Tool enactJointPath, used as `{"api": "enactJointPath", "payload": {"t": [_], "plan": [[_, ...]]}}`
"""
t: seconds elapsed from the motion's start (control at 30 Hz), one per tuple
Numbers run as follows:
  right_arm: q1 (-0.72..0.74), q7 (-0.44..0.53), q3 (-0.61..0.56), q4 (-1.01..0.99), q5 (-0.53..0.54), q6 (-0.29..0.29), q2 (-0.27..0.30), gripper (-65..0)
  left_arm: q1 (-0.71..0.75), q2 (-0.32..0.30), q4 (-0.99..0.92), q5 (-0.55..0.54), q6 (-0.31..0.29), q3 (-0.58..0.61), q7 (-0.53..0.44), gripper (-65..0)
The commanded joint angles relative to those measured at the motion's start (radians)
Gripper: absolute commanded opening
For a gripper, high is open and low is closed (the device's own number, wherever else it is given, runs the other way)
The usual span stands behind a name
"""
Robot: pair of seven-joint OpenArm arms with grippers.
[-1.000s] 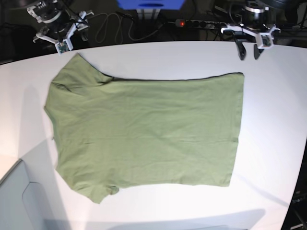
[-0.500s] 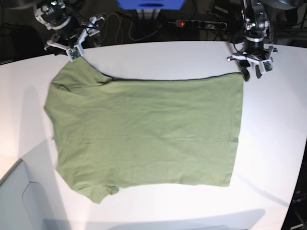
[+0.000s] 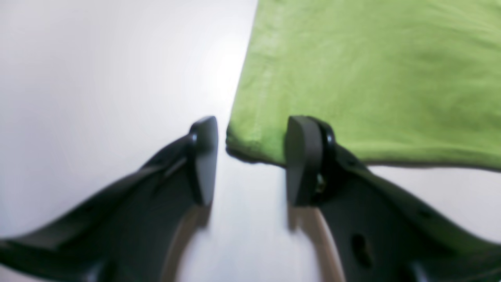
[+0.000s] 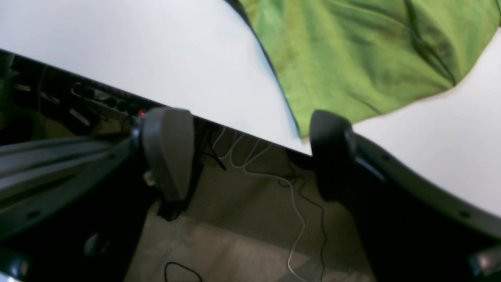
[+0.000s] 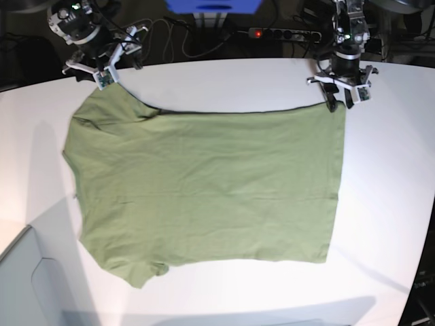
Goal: Fold the T-shirt properly
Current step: 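Grasp the green shirt's hem corners with both grippers, then lift the hem with both grippers and pull it toward the robot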
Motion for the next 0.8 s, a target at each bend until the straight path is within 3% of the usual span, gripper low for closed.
{"api": "enactJointPath", "payload": {"t": [0.0,0.23,0.47,0.77], "plan": [[-0.010,0.017,0.005,0.015,0.006,0.014,0.005,-20.1,0.007,-0.004,0.016,-0.005,0.002,-0.006,-0.004,-37.4],[-0.007,0.017,0.005,0.015,0.006,0.014,0.005,-20.1,0.007,-0.004,0.016,-0.005,0.001,0.004,-0.004,-38.7],[0.013,0.027,0.006,0.015,0.004,0.014,0.005,-20.1,0.007,-0.004,0.016,-0.005,0.001,0.004,-0.004,-65.0],[0.094,0.018,0.051,-0.064,0.004,0.014,0.005,-20.1,0.015,-0.004,0.016,-0.005,0.001,0.000,-0.004,-65.0]]}}
